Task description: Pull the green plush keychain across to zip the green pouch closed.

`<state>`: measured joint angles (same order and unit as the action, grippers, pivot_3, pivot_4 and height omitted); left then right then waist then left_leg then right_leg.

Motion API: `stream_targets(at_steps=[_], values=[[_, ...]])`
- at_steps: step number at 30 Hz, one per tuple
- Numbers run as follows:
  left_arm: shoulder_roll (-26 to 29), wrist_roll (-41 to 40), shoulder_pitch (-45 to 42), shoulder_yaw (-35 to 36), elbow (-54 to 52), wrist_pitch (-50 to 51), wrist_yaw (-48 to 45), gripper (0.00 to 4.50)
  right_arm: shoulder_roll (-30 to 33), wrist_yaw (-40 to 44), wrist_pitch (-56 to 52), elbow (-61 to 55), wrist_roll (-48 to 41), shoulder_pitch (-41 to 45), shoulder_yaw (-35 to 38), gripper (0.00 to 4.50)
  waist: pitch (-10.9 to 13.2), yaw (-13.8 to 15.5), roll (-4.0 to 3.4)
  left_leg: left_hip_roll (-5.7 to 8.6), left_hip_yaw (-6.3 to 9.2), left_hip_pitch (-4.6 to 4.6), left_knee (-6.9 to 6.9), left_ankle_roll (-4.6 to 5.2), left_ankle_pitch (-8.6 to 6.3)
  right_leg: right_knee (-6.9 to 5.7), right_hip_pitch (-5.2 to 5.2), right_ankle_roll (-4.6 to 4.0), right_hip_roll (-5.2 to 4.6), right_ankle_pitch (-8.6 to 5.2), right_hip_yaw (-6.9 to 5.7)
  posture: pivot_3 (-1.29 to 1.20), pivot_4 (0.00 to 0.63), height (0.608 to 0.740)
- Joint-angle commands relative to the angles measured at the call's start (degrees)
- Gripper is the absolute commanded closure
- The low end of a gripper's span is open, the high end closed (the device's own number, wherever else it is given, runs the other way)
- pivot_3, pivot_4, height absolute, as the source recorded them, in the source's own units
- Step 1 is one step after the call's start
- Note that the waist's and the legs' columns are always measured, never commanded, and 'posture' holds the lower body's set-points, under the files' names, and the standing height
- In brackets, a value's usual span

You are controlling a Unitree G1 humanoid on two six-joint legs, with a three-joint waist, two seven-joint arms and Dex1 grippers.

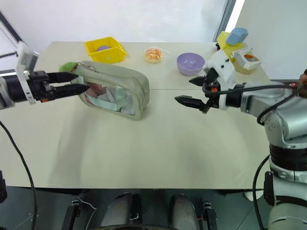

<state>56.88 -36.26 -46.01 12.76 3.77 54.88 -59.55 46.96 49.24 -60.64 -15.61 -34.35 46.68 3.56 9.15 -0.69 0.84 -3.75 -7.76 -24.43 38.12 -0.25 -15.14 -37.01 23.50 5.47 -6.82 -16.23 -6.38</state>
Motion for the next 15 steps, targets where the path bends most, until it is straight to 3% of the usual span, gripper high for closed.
stream_targets(at_steps=[1, 15], values=[[2.6, 3.1, -1.6, -1.4, 4.1, -5.9, -3.6, 0.04, 0.8, 1.9, 2.1, 1.9, 0.1, 2.6, -0.5, 0.04, 0.0, 0.0, -0.02, 0.0, -0.01, 0.0, -0.04, -0.03, 0.01, 0.0, 0.0, 0.0, 0.0, 0.0, 0.0, 0.0, 0.15, 0.739], [2.4, 7.0, -2.9, -3.9, 9.0, -12.1, -6.3, 0.04, 1.0, 2.6, 4.3, 3.4, 1.4, 4.0, -2.1, 0.04, 0.1, 0.0, 0.13, -0.02, -0.27, -0.15, 0.04, -0.11, 0.07, -0.07, 0.17, 0.02, -0.01, 0.0, 0.02, 0.0, 0.15, 0.739]])
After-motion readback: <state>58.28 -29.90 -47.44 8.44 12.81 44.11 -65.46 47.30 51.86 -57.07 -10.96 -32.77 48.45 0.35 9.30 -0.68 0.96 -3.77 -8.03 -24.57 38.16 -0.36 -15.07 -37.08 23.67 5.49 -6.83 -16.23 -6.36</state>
